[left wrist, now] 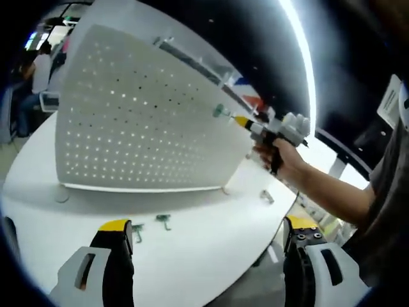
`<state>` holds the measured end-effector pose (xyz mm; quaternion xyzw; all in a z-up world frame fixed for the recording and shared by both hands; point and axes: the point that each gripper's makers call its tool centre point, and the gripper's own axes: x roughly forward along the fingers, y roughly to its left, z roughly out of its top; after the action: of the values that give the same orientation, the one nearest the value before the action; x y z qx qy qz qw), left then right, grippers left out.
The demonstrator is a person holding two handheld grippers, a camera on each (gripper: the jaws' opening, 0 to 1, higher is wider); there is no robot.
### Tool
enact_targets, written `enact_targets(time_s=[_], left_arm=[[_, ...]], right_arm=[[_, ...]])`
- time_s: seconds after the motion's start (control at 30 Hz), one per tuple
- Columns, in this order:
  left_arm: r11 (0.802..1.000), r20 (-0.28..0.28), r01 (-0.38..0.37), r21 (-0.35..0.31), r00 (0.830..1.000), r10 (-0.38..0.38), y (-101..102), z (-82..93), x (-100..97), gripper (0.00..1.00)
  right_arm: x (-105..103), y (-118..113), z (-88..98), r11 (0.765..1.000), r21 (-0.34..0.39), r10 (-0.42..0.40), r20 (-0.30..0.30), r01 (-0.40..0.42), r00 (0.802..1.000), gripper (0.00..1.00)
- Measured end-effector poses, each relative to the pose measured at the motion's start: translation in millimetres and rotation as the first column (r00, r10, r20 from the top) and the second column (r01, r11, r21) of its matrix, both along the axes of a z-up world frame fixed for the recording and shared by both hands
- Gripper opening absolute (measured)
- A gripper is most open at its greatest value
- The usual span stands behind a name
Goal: Insert the hook assembly into the mounting plate slot until the hook locks in place.
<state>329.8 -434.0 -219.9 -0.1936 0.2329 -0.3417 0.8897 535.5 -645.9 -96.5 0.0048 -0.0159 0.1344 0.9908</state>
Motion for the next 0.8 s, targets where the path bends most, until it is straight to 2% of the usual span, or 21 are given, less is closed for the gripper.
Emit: enact_targets(time_s=[0.23, 0.4, 0.5, 0.8], left_arm=[[1.0, -0.003, 0.003, -0.005, 1.0, -0.003, -3.6, 0.8, -0.9, 0.99], [1.0, -0.004, 0.017, -0.007, 1.0, -0.017, -8.7, 0.8, -1.3, 0.99], [1.0, -0.002, 0.019, 0.014, 1.0, -0.019, -7.0, -1.3, 0.0, 0.99], [1.0, -0.013, -0.013, 0.011, 1.0, 0.013, 4.6, -4.3, 3.3, 0.99]], right_arm=[[13.3, -6.2, 6.3, 0.999, -0.034, -0.013, 0.018, 0.013, 1.0, 0.0], [19.9, -11.8, 10.7, 0.999, -0.025, -0.035, 0.026, 0.036, 0.999, 0.0], [26.3, -16.0, 12.8, 0.998, -0.028, -0.052, 0.032, 0.053, 0.998, 0.0], [36.9, -26.7, 11.8, 0.997, -0.03, -0.076, 0.036, 0.077, 0.996, 0.0]])
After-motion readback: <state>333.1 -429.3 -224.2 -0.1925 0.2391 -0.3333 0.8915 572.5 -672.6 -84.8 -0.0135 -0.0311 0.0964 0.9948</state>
